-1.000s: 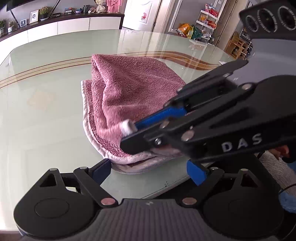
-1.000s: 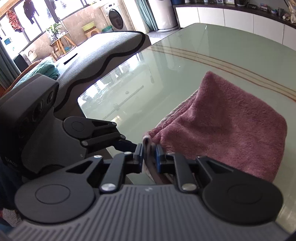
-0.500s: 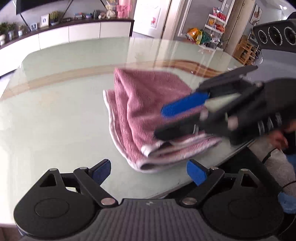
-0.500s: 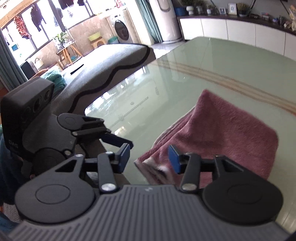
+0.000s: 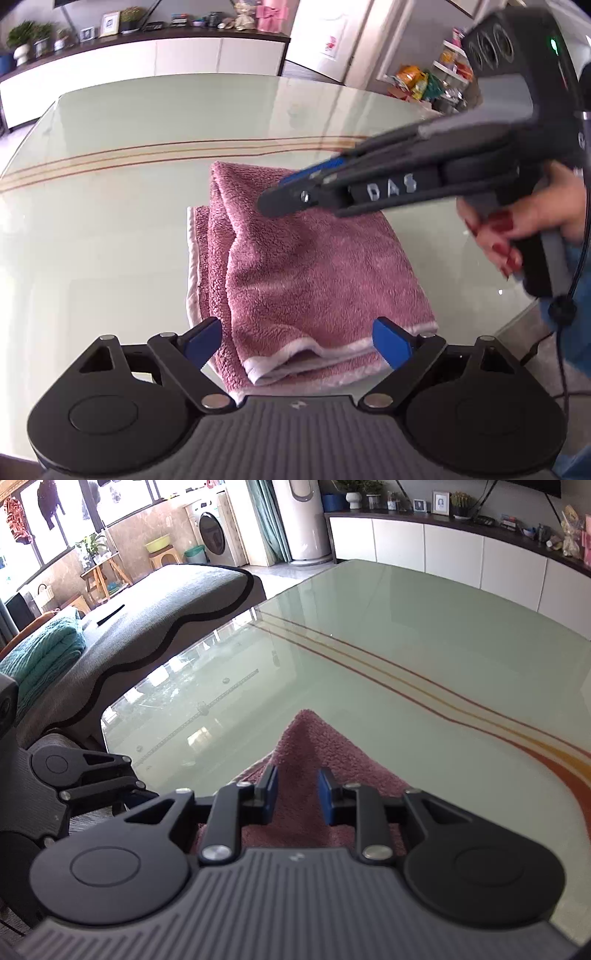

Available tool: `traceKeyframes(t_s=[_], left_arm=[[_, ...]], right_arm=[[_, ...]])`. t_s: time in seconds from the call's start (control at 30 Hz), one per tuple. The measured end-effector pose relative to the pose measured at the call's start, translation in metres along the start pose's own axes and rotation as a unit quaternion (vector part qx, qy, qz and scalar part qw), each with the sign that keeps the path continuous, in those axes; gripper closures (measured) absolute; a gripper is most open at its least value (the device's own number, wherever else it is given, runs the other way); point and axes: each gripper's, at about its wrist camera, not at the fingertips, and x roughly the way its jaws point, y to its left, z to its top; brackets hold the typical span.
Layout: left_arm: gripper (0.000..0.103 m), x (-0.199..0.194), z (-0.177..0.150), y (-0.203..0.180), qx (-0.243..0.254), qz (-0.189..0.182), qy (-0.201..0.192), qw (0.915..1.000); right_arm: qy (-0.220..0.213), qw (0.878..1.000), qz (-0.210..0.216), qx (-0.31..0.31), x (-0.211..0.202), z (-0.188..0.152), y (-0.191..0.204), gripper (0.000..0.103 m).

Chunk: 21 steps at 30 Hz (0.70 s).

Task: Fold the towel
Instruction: 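Close the left gripper on the folded towel edge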

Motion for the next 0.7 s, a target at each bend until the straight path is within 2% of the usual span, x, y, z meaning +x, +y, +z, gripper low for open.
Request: traceKeyframes(t_s=[0.13,0.2,0.23,0.3,0.5,0.63,0.67,0.7], left_arm=[[0.028,0.009,0.003,0.006,-0.03,0.006,0.008,0.9995],[0.049,0.013,0.004,0.007,-0.034,0.008,0.014,0.9993],[0.052,0.014,0.004,0.006,-0.033,0.012,0.015,0.9993],[0.053,0.015,0.003,0.003,-0.028,0.022,0.013,0.9993],[0.052,0.02,0.002,0.007,-0.042,0.021,0.012,0.9988],[0.053,0.021,0.003,0.006,-0.033,0.025,0.013,0.9991],[0.059,0.02,0.003,0.006,-0.03,0.025,0.012,0.9992],[0.07,0.017,0.005,0.006,-0.027,0.024,0.01,0.9993]], right_arm=[[-0.003,1.0,0.008,0.006,0.002,0.002,-0.005,0.079],[-0.007,1.0,0.012,0.013,0.0,0.002,-0.01,0.08],[-0.009,1.0,0.015,0.016,-0.001,0.002,-0.012,0.08],[-0.012,1.0,0.02,0.019,-0.001,0.003,-0.015,0.08],[-0.01,0.999,0.023,0.02,0.008,0.009,-0.019,0.08],[-0.008,0.999,0.02,0.034,0.015,0.008,-0.024,0.08],[-0.007,0.999,0.019,0.038,0.016,0.007,-0.026,0.08],[-0.007,0.999,0.019,0.041,0.016,0.007,-0.027,0.08]])
